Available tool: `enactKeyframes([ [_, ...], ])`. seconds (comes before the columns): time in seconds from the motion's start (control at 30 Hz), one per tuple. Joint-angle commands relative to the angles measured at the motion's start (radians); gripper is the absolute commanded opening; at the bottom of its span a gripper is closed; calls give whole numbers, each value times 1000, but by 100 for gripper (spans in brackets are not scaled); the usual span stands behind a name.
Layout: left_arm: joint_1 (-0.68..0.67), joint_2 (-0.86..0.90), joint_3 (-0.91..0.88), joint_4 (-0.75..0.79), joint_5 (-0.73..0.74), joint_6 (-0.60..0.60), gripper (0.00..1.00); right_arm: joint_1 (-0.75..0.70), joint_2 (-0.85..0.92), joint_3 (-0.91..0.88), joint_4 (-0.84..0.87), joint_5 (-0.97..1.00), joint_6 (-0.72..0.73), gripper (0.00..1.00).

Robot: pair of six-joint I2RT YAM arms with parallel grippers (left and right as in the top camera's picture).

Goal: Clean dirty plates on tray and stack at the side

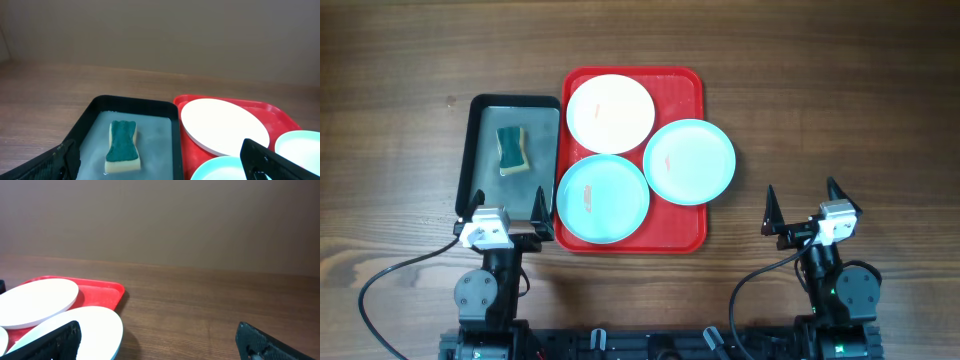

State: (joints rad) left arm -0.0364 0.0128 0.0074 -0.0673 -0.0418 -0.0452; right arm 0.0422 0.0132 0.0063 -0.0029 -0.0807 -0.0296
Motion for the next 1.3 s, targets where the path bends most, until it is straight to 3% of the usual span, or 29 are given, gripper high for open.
enactKeyframes([
  [0.0, 8, -6, -2, -4, 8, 15, 100, -6, 1, -1, 5, 8, 10, 100],
  [1.27, 8, -6, -2, 2, -17, 14, 100, -6, 1, -1, 5, 7, 13, 100],
])
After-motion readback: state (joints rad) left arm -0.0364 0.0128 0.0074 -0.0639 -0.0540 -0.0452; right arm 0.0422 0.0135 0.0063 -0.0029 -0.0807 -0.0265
